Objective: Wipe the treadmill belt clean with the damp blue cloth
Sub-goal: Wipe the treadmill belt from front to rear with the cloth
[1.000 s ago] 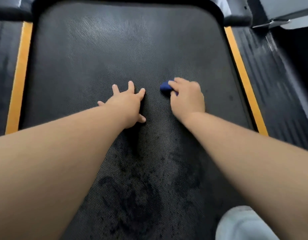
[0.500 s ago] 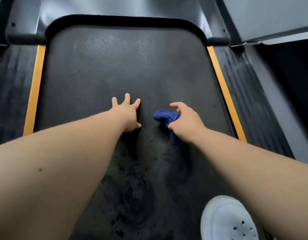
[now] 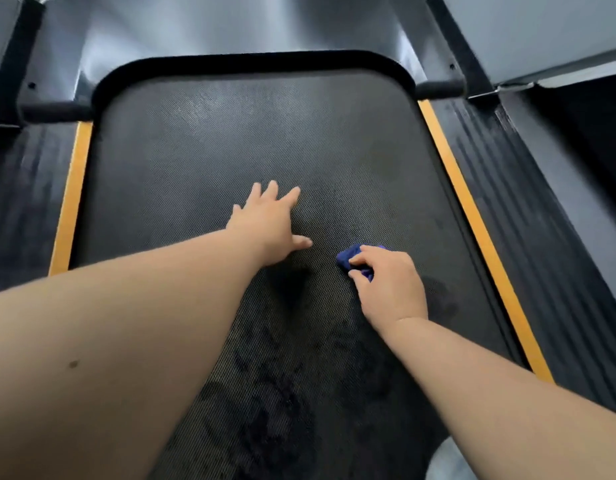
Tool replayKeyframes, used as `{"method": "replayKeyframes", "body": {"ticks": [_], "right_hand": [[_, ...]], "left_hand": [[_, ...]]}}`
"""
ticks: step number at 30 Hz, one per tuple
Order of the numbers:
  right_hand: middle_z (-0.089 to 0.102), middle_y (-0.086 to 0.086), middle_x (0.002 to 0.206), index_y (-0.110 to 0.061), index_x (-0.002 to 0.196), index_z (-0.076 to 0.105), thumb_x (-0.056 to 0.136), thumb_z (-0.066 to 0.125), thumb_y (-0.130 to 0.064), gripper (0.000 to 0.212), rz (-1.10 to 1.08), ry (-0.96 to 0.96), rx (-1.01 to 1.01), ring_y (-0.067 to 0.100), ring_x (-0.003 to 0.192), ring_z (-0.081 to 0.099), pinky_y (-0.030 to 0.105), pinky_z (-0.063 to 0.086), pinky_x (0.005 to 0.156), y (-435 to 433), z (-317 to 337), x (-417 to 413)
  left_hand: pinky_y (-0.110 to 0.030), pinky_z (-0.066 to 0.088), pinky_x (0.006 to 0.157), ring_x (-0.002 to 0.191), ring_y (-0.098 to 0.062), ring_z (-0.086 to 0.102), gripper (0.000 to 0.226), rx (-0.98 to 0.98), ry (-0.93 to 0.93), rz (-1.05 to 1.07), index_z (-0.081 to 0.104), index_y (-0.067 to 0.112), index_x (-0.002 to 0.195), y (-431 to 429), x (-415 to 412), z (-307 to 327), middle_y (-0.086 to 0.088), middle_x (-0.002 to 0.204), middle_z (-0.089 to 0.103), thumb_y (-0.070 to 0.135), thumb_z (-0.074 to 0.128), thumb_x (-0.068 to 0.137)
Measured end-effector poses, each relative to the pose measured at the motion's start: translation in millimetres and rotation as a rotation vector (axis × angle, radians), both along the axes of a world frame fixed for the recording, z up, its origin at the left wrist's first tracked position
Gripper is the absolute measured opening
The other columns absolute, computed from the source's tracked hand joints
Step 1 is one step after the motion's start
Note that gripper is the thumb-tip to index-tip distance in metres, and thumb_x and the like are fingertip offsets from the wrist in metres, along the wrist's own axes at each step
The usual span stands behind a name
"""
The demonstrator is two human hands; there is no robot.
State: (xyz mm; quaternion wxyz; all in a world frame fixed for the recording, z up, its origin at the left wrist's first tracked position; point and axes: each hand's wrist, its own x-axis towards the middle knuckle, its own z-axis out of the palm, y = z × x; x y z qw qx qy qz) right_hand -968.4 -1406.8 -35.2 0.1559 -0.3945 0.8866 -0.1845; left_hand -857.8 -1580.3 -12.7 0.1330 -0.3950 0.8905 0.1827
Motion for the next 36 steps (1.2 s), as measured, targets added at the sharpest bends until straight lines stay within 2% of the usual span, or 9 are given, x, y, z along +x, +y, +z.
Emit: {"method": "replayKeyframes", "body": {"ticks": [4,8,13,17,22,27,30,32,36], "right_hand": [[0.061,0.001,0.101,-0.031,0.094,0.065,0.081,0.069,-0.026,0.014,0.006,0.017,-0.078,0.021,0.098,0.053,0.032,0.045,0.087,-23.5,-13.0,-18.2],[0.061,0.004,0.109,-0.034,0.115,0.06,0.085,0.064,-0.028,0.031,0.05,0.077,-0.08,0.025,0.102,0.055,0.032,0.044,0.088,-70.2,-11.0,-47.3],[0.057,-0.002,0.118,-0.029,0.113,0.067,0.088,0.062,-0.028,0.025,0.129,0.142,-0.054,0.023,0.111,0.047,0.033,0.041,0.093,-119.5,-8.4,-71.9],[0.056,0.001,0.112,-0.023,0.11,0.07,0.088,0.061,-0.024,0.023,0.141,0.182,-0.121,0.027,0.102,0.048,0.034,0.044,0.085,-76.7,-11.9,-48.7],[0.062,-0.001,0.096,-0.019,0.096,0.074,0.077,0.064,-0.025,0.023,0.305,0.121,-0.151,0.027,0.084,0.054,0.04,0.051,0.076,12.4,-13.4,-24.4],[0.06,0.0,0.106,-0.026,0.104,0.072,0.083,0.066,-0.026,0.021,0.241,0.138,-0.132,0.026,0.102,0.052,0.034,0.043,0.09,-49.3,-19.2,-61.9],[0.056,0.002,0.113,-0.03,0.108,0.07,0.088,0.062,-0.028,0.022,0.058,0.15,-0.105,0.027,0.111,0.049,0.032,0.042,0.091,-100.8,-16.1,-85.2],[0.056,0.002,0.115,-0.029,0.112,0.068,0.09,0.058,-0.028,0.024,0.043,0.149,-0.075,0.028,0.111,0.048,0.032,0.041,0.091,-101.6,-15.6,-79.9],[0.062,0.008,0.102,-0.017,0.106,0.072,0.083,0.057,-0.02,0.027,0.23,0.235,-0.221,0.036,0.085,0.054,0.04,0.05,0.077,-4.2,-20.1,-36.4]], "left_hand": [[-0.071,0.016,0.104,0.144,-0.039,-0.009,0.108,0.09,-0.146,0.045,0.0,0.04,0.149,5.8,-20.3,-9.4,-0.004,0.158,-0.011,0.066,0.068,0.07],[-0.074,0.018,0.1,0.142,-0.042,-0.009,0.11,0.087,-0.193,0.053,0.0,0.041,0.149,3.0,-27.4,-13.3,-0.005,0.158,-0.014,0.065,0.071,0.067],[-0.074,0.019,0.099,0.143,-0.043,-0.008,0.11,0.089,-0.201,0.049,0.0,0.041,0.149,3.5,-28.1,-14.4,-0.006,0.158,-0.015,0.062,0.072,0.068],[-0.075,0.019,0.098,0.142,-0.044,-0.01,0.109,0.112,-0.204,0.053,0.0,0.04,0.149,1.5,-30.4,-13.2,-0.007,0.157,-0.017,0.061,0.072,0.07],[-0.078,0.022,0.096,0.141,-0.048,-0.006,0.11,0.102,-0.214,0.038,0.004,0.038,0.15,4.3,-33.3,-8.2,-0.01,0.157,-0.013,0.059,0.074,0.067],[-0.076,0.023,0.097,0.142,-0.046,-0.004,0.11,0.07,-0.221,0.036,0.006,0.039,0.149,1.2,-34.3,-14.6,-0.009,0.158,-0.011,0.06,0.074,0.065],[-0.076,0.022,0.097,0.142,-0.045,-0.006,0.109,0.067,-0.185,0.038,0.007,0.041,0.149,2.6,-32.0,-16.7,-0.008,0.158,-0.012,0.061,0.074,0.065],[-0.077,0.022,0.097,0.142,-0.045,-0.006,0.109,0.076,-0.174,0.032,0.007,0.041,0.149,-0.1,-29.7,-13.5,-0.008,0.158,-0.012,0.061,0.074,0.065],[-0.077,0.021,0.096,0.142,-0.045,-0.007,0.11,0.092,-0.182,0.029,0.008,0.04,0.149,0.2,-31.3,-13.9,-0.008,0.158,-0.012,0.059,0.075,0.065]]}}
